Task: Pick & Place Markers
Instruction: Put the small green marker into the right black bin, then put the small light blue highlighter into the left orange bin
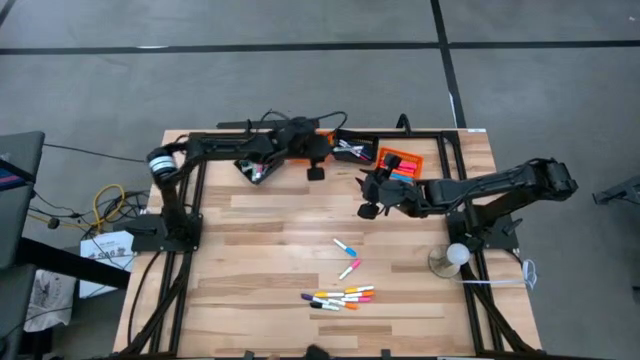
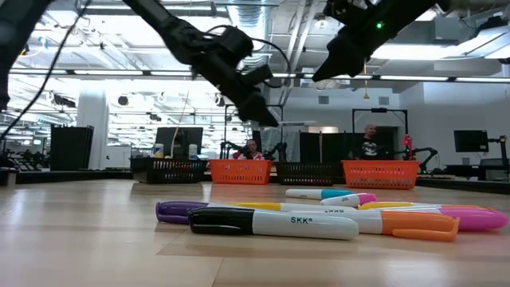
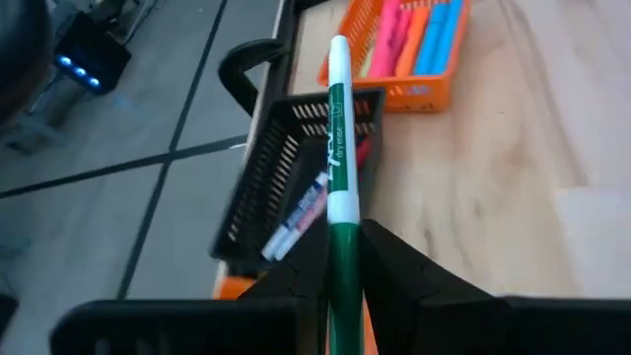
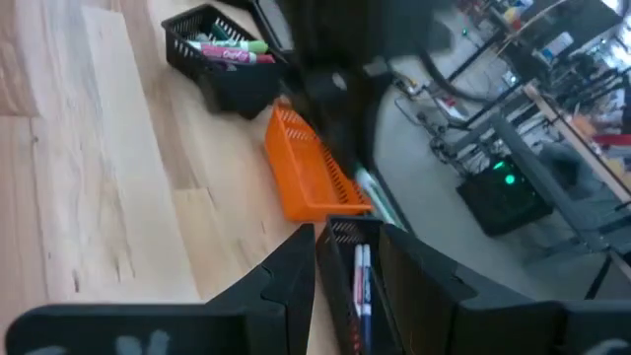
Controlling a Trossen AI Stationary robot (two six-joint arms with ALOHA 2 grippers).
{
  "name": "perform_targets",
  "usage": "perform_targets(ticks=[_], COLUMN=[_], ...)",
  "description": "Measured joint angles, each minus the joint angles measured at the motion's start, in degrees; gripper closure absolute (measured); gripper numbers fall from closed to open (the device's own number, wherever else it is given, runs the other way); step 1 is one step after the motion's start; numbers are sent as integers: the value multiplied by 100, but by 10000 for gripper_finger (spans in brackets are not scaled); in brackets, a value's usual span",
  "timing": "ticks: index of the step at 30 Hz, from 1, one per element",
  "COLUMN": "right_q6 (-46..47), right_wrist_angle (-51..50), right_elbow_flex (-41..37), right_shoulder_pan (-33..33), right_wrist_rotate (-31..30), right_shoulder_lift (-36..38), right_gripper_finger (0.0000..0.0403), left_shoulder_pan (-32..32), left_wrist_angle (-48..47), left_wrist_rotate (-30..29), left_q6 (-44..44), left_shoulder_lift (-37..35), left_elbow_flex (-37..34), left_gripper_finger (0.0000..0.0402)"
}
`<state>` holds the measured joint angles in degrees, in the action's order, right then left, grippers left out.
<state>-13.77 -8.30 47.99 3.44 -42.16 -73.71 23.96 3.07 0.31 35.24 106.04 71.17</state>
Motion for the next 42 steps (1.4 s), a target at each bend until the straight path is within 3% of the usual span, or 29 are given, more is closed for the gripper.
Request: perform_targets(ticks=[6,10,22,31,34,37,40,42], right_q6=[-278,-324,-381,-276,-272,-185,-41,94], right_wrist_angle=[-28,-64,-71,-124,-130,-142,-293,-434], right_elbow_flex=[3,4,4,4,4,3,4,4], right_shoulder_pan=[-92,-239,-621,-568,-573,-576,-566,-540], right_wrist_rotate=[13,8,32,186,189,188,191,191], right_shoulder_lift=[122,218,243,243,242,240,240,238], right_gripper_finger=[295,295,295,295,295,295,295,295], left_shoulder_pan=[249,312,477,372,362,292,113,25], left_wrist_angle=[-484,-631,-382,-304,-312,-565,-1453,-2094], left_wrist_rotate=[292,339,317,222,-98,-836,-1598,-1595], left_q6=[444,879,1271,1292,1252,1157,947,571], left_shoulder_lift=[861,1286,1543,1543,1543,1454,1103,748], left_elbow_flex=[1176,1595,1727,1727,1727,1725,1723,1629], left_gripper_finger=[358,359,339,297,285,280,280,282])
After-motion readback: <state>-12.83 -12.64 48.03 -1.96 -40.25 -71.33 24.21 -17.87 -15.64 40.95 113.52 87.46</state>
